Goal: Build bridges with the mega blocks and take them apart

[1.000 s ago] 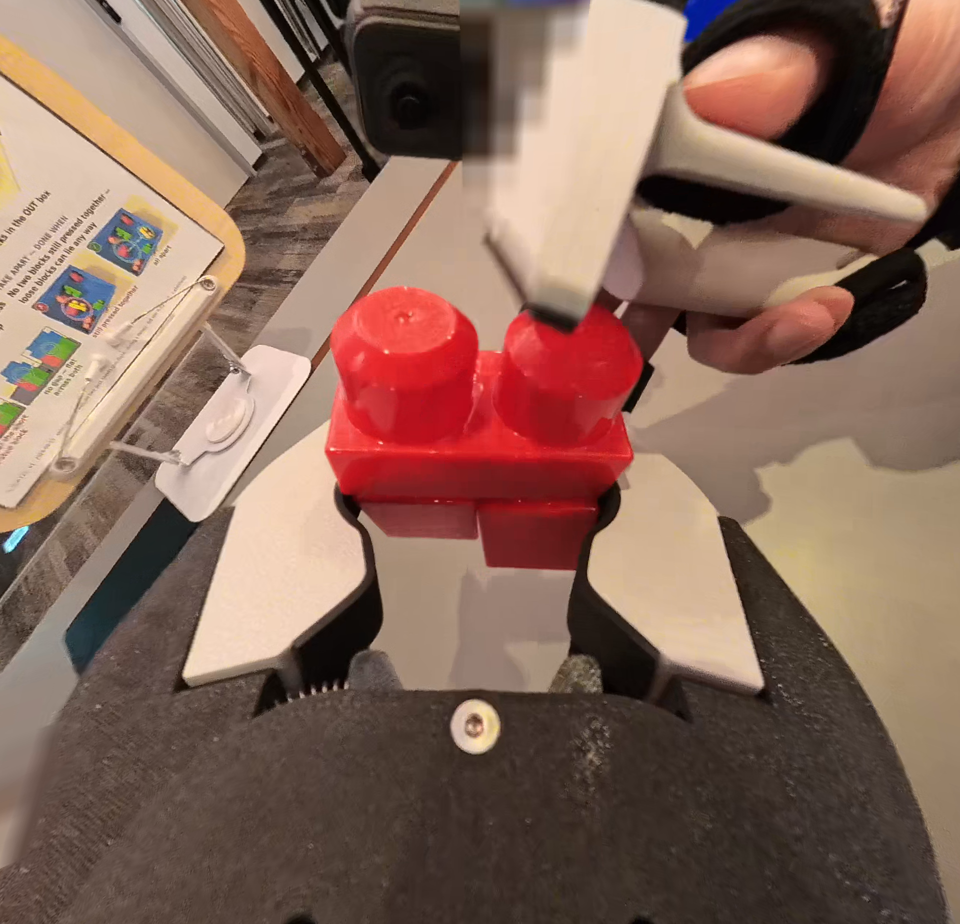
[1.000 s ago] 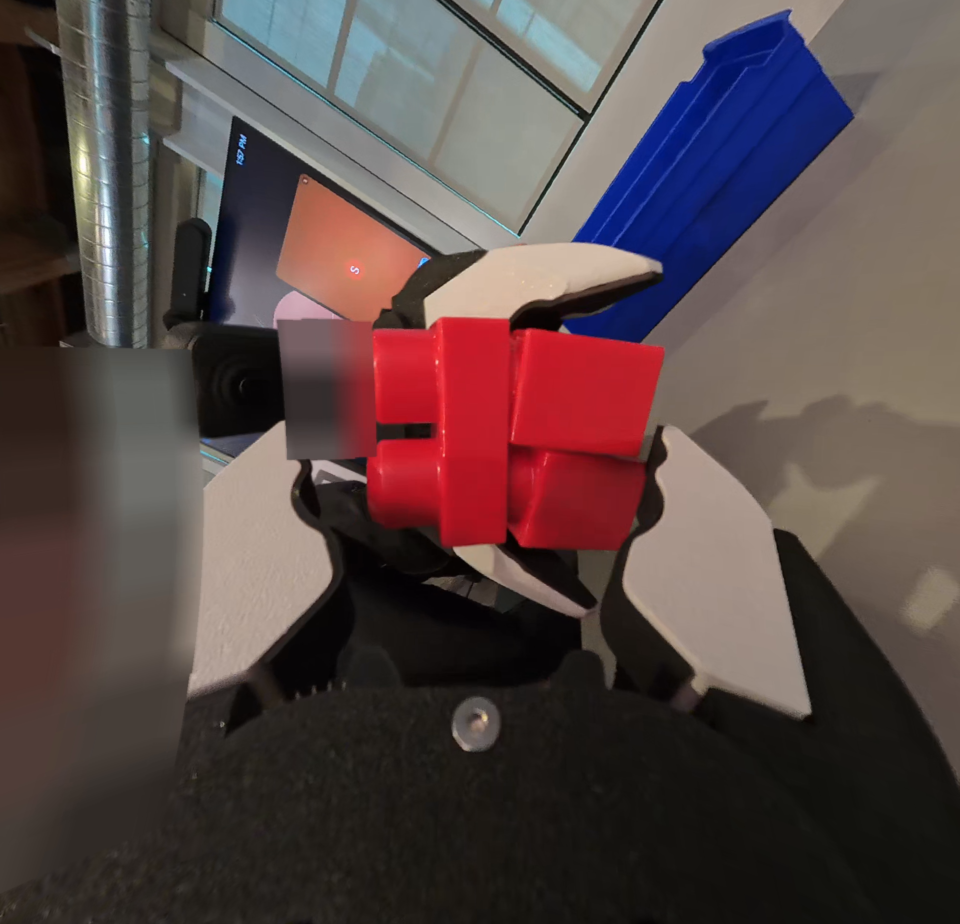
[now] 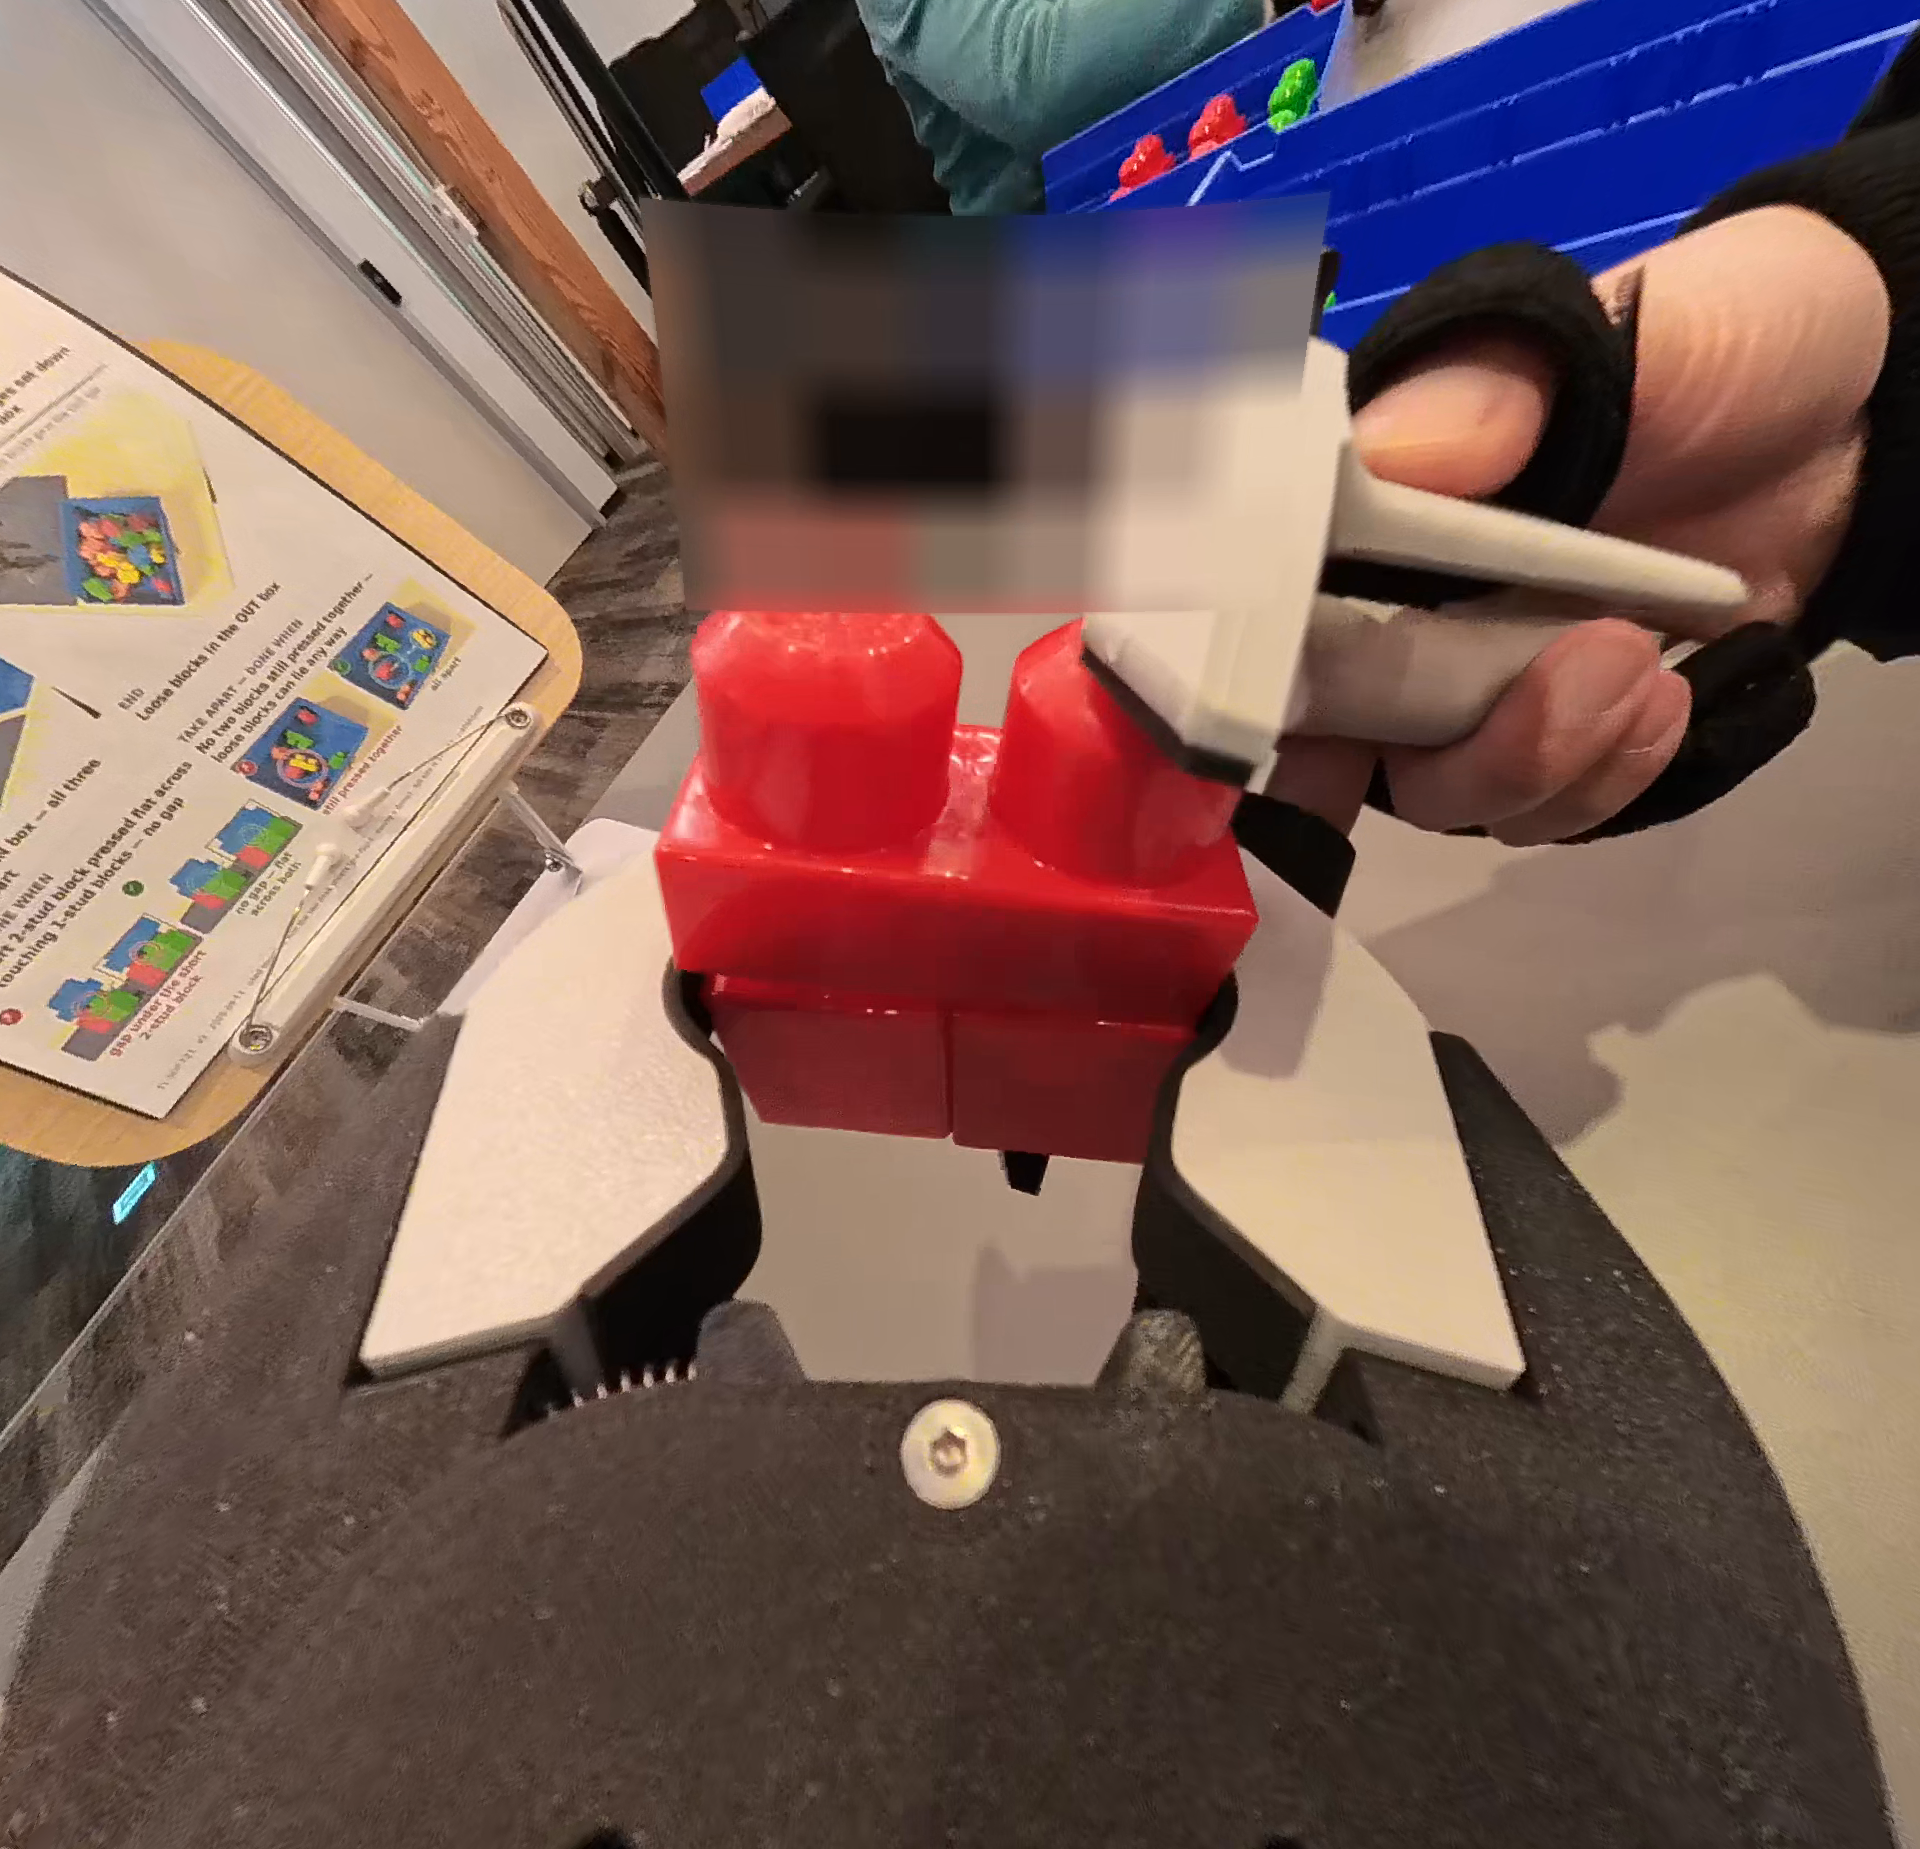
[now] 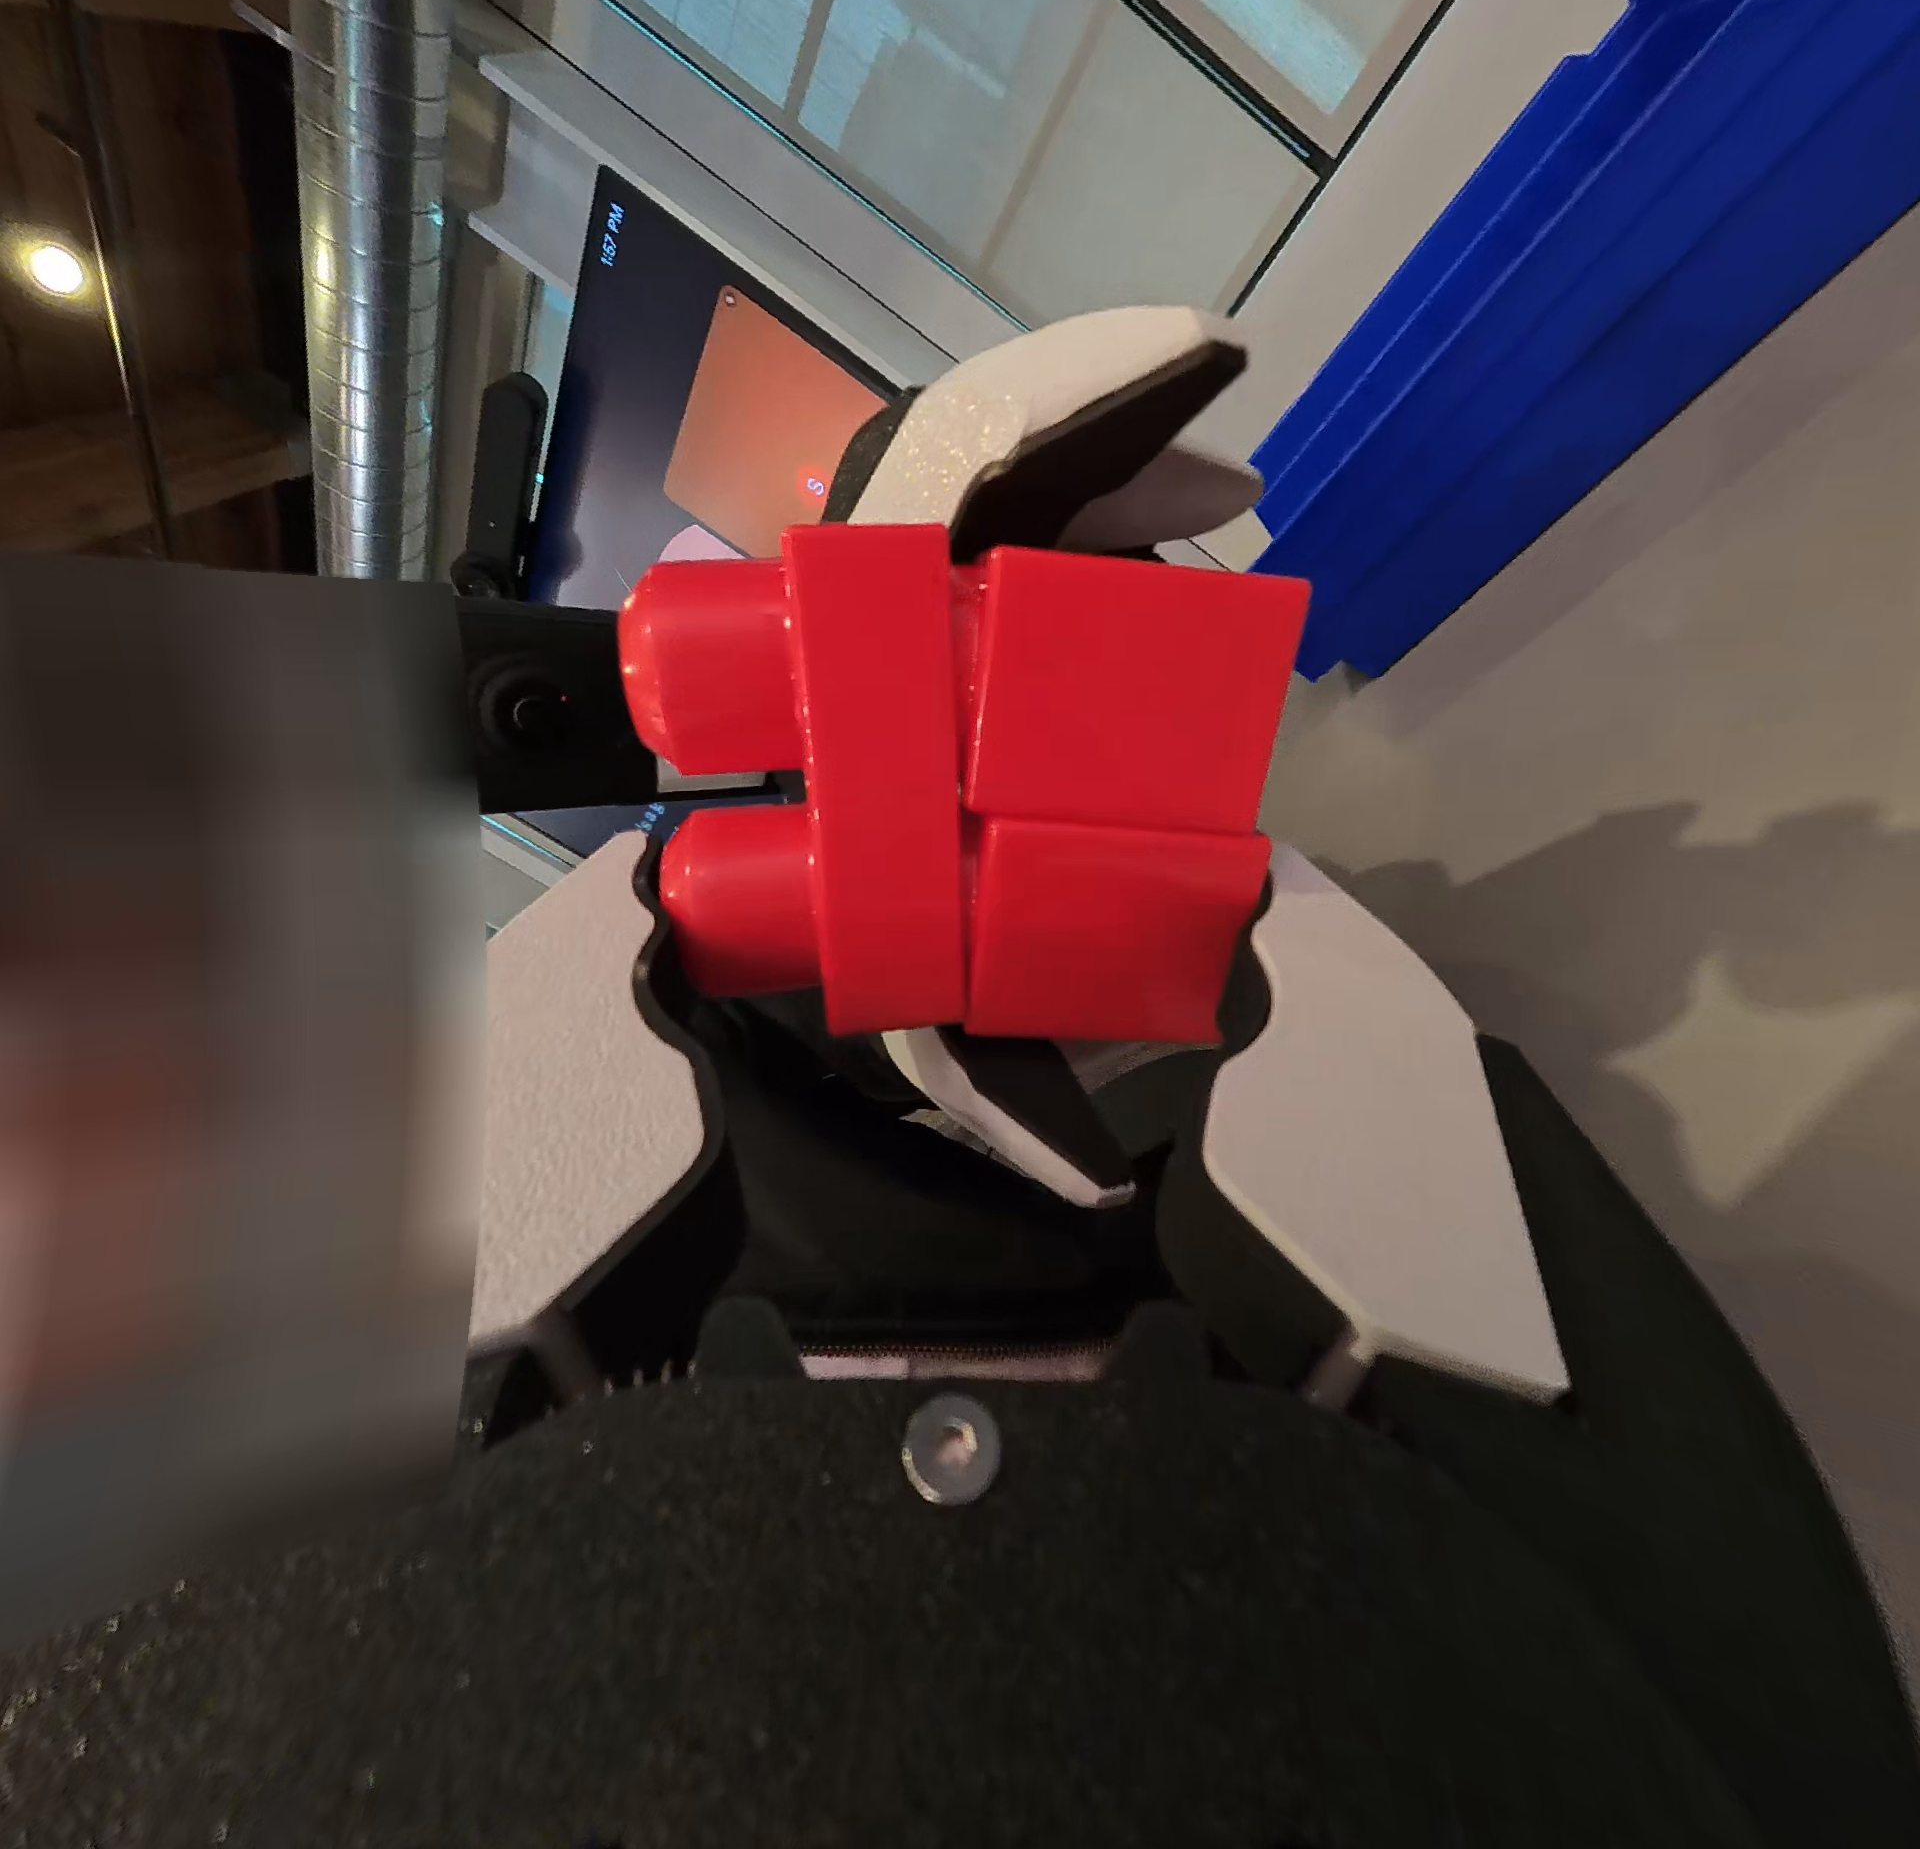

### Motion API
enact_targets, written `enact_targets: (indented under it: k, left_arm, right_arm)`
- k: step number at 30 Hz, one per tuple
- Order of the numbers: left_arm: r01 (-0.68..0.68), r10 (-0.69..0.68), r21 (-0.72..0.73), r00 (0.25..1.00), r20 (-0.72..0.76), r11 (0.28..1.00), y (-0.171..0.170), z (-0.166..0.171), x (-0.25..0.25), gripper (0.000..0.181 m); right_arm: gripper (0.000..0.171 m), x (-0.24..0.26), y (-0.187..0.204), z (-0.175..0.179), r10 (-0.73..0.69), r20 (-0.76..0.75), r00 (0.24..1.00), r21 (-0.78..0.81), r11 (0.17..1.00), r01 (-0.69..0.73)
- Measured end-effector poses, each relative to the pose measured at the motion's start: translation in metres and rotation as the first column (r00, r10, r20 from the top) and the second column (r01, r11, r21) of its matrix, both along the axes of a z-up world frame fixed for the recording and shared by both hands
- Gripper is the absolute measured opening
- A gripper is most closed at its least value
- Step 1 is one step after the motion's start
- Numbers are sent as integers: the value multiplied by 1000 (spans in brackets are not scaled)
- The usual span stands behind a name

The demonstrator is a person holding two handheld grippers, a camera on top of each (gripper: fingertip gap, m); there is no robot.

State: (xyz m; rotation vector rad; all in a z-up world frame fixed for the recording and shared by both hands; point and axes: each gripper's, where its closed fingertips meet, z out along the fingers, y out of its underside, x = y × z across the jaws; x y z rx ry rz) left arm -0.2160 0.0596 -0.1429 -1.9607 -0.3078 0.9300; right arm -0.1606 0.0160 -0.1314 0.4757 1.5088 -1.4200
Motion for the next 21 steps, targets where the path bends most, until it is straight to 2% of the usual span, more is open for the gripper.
enact_targets:
  k: [8,15,16,18,21]
  left_arm:
    - [1,-1,-23,1000,-21,1000,-1,-1,0,90]
    - [-10,10,30,1000,-10,1000,-4,4,-2,90]
    - [-11,11,35,1000,-9,999,-3,4,-2,90]
    - [3,-4,64,1000,10,998,-2,4,0,90]
    - [22,-26,102,999,37,995,-1,7,2,90]
  right_arm:
    - [100,0,-1,-3,-23,-64,998,23,999,25]
    - [102,-4,-3,4,-42,26,999,-5,999,42]
    - [107,-4,-3,3,-42,11,999,7,999,42]
    - [132,-8,-4,2,-74,-22,997,45,996,74]
    - [142,-17,-3,6,-111,-41,993,64,992,113]
